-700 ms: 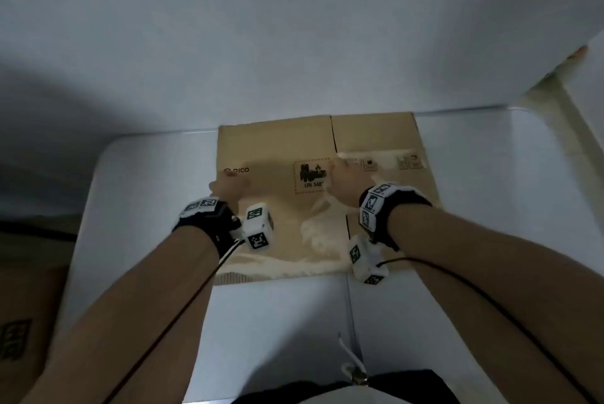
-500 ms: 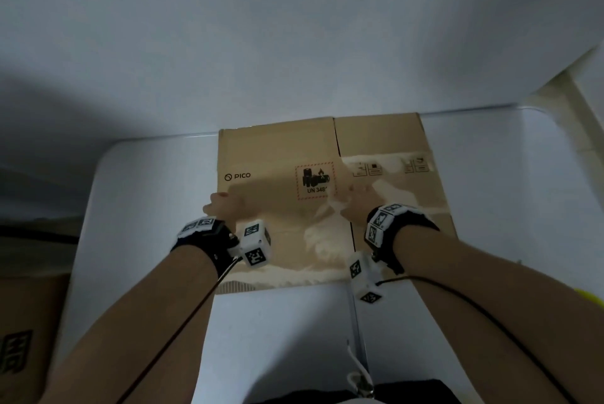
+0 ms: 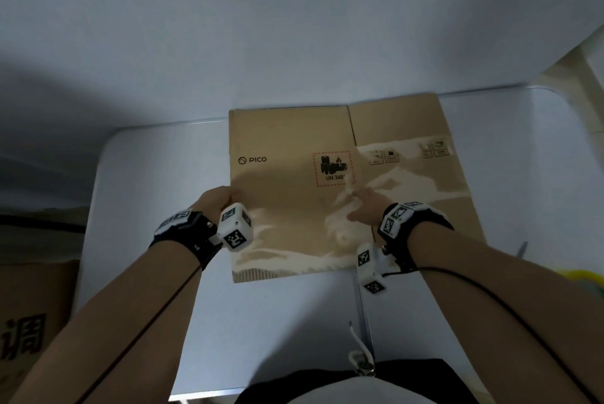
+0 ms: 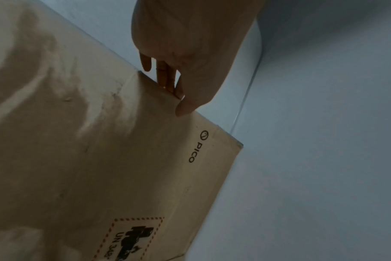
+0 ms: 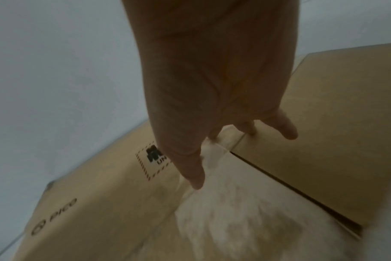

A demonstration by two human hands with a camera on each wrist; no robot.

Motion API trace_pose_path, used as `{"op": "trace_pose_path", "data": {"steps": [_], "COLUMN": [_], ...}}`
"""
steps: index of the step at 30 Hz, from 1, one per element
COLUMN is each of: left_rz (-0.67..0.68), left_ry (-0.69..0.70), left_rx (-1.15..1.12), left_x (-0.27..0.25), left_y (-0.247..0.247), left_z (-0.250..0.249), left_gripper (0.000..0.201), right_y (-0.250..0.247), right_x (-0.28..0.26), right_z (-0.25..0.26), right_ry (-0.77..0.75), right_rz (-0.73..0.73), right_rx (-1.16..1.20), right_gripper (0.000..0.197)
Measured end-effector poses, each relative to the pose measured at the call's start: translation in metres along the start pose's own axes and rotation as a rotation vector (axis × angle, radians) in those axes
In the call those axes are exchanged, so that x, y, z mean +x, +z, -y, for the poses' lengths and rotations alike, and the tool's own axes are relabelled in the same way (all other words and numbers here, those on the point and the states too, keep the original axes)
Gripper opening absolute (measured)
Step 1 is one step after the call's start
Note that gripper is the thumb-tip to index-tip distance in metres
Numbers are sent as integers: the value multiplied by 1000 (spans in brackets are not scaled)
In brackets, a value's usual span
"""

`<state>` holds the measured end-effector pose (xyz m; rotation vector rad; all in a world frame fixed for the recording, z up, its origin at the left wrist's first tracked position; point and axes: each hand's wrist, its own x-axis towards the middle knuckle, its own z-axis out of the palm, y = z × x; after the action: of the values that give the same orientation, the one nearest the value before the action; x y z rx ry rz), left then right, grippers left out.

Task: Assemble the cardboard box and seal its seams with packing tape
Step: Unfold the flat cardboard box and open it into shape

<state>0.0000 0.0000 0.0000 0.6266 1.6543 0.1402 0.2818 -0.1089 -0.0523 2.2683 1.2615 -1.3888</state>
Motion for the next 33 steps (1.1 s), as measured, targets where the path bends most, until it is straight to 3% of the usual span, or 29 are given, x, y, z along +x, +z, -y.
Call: {"op": "trace_pose_path", "data": {"steps": [3, 5, 12, 16, 27, 30, 33], "left_rz": [-2, -13, 95, 143, 49, 32, 21], "left_ry": [67, 141, 184, 199, 415, 491, 553], "left_rx": [96, 138, 17, -34, 14, 18, -2], "left_x": [-10, -14, -42, -66, -131, -152, -162], "left_y": [10, 15, 10, 7, 16, 20, 21], "left_z": [-3, -1, -4, -12, -31, -35, -40], "left_gripper": [49, 56, 34, 32, 32, 22, 17], "right_y": [10, 10, 7, -6, -53, -67, -76], "right_x": [-4, -10, -30, -48, -133, -163, -188], "right_z": [1, 2, 1, 3, 11, 8, 7], "right_ry": [-5, 0, -49, -91, -102, -65, -89], "right_rz": [-31, -40, -210, -288, -491, -650, -963], "right_rx": [-36, -19, 72, 66, -3, 86, 207], "right_gripper": [79, 79, 66, 59, 52, 46, 37]}}
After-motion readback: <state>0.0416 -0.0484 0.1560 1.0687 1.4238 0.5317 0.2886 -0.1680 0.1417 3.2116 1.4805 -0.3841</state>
